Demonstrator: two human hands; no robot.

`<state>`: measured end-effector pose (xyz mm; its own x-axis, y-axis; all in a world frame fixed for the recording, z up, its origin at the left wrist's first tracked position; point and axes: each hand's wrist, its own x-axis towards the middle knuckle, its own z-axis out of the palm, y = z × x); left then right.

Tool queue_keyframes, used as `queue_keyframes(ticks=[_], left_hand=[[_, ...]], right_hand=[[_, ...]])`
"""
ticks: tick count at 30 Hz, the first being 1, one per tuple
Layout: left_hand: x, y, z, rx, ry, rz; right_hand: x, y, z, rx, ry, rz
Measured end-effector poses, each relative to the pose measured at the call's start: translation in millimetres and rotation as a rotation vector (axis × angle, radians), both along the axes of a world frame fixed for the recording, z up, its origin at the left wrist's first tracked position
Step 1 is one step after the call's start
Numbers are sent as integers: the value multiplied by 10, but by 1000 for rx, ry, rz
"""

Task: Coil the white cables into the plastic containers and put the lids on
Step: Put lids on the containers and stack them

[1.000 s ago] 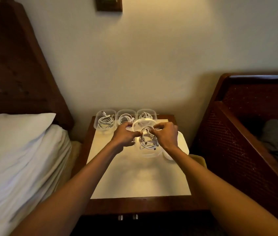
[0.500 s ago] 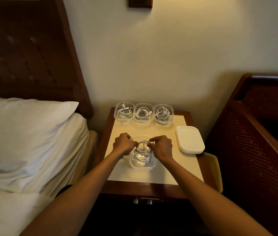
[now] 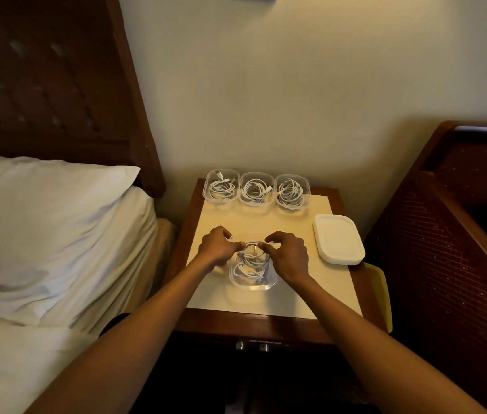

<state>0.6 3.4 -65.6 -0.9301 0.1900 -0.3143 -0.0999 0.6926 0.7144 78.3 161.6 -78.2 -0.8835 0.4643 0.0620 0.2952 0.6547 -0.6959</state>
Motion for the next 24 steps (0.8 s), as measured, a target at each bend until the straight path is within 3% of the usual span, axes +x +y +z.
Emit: queue_keyframes(ticks=[4, 7, 13, 17, 24], left_hand=[[-71, 19, 107, -120, 193, -28], [-100, 147, 265, -80, 301, -51], [-8, 708, 560, -28, 496, -160], [111, 1256, 515, 60, 422, -282], [169, 1985, 105, -89, 221, -298]], right_hand=[[25, 187, 132, -26, 21, 42], [50, 408, 225, -82, 43, 25], [171, 1105, 289, -34, 91, -189], [245, 1566, 217, 36, 3, -337], [179, 1835, -5, 34, -148, -373]])
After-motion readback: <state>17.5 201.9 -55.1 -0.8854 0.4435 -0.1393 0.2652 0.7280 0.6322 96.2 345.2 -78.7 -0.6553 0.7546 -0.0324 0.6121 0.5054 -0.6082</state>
